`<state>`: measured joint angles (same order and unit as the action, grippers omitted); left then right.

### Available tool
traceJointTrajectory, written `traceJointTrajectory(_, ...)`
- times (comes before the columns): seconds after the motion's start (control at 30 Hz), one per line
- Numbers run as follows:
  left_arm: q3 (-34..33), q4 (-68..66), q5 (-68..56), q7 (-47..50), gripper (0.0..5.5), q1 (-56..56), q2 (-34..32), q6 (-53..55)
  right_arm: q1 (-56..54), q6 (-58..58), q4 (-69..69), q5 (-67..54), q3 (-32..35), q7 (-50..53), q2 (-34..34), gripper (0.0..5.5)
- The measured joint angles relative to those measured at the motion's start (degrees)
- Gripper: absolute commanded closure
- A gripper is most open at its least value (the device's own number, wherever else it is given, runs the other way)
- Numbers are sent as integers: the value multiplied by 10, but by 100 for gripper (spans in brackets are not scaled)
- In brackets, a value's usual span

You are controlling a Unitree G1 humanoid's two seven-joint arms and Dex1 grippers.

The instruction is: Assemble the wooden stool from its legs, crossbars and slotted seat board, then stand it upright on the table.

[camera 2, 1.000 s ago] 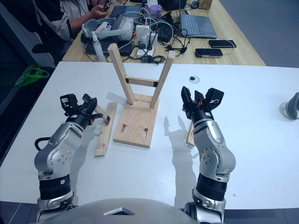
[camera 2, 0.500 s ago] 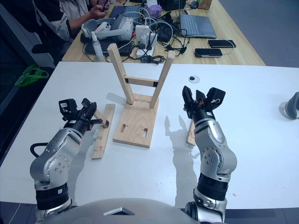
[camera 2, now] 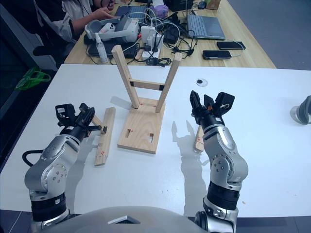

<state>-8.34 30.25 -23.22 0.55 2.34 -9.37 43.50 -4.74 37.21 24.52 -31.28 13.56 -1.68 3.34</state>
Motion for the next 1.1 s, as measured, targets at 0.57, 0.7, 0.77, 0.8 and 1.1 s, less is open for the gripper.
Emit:
traceJointTrajectory(0.57, -15, -147, 36, -14, 510, -73, 7, -72, 3, -13, 2, 14, -27, -4, 13, 261)
traceJointTrajectory(0.7, -11, -149, 35, -33, 510, -72, 3, -73, 3, -16, 0, 14, -26, -4, 16, 261)
traceJointTrajectory(0.77, -5, -125, 35, -47, 510, -42, 0, -83, 3, -17, 0, 14, -26, -4, 16, 261)
traceJointTrajectory(0.8, -1, -113, 36, -55, 510, -25, -4, -89, 3, -17, 0, 14, -26, -4, 16, 261)
traceJointTrajectory(1.1, 38, -96, 69, -123, 510, 37, -60, -157, 12, -19, 1, 14, -28, -3, 17, 261)
